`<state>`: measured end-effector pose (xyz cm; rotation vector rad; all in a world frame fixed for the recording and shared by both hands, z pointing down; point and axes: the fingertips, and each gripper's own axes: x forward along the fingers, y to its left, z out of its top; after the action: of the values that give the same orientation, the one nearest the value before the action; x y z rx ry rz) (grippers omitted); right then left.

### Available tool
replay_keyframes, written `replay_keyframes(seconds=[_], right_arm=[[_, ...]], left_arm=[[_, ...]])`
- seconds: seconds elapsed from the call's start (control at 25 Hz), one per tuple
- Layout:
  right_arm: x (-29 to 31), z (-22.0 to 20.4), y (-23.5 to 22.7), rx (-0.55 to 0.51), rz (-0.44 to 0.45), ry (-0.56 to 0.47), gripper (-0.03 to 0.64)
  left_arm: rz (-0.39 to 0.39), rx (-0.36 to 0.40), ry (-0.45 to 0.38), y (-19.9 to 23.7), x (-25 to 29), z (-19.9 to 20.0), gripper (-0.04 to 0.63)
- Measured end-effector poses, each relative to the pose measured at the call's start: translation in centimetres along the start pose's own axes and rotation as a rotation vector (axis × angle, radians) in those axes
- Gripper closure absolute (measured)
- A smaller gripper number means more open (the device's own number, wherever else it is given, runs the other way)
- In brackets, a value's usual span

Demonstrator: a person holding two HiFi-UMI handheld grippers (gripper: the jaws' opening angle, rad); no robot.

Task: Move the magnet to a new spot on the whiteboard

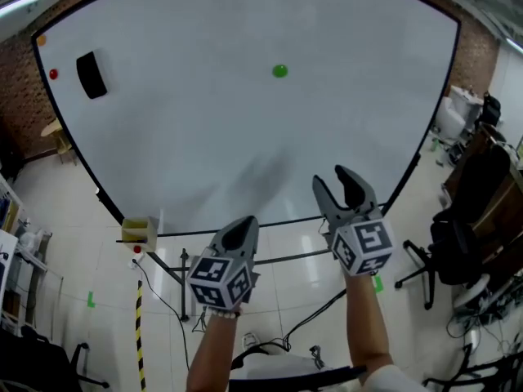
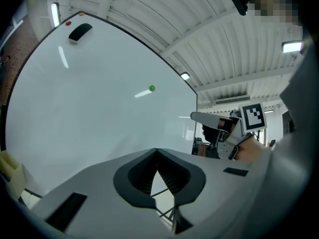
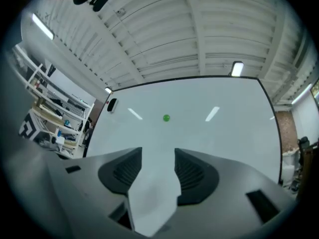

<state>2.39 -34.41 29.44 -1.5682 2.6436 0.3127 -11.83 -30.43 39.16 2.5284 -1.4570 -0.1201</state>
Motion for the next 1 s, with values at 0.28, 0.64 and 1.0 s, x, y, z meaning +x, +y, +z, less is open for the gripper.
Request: replay_keyframes(seconds=[0.28,0.64,1.0], right_arm=[[9.0,5.6,-1.3,-0.172,-0.094,-0.063,0.376],[17.8,10.2,-2.0,-0.379,-0.096,-0.069,0.424],[21.1,10.1,-1.8,-0.435,-0.092,-0.045,0.442]], left_arm=[[-0.068,0.000,-0.030,3.1,2.4,3.6,0.604],[-0.107,-0.089,-0.102,3.6,4.5,5.8,0.604],[-0.087,-0.110,-0.113,4.7,5.2,5.4,0.604]])
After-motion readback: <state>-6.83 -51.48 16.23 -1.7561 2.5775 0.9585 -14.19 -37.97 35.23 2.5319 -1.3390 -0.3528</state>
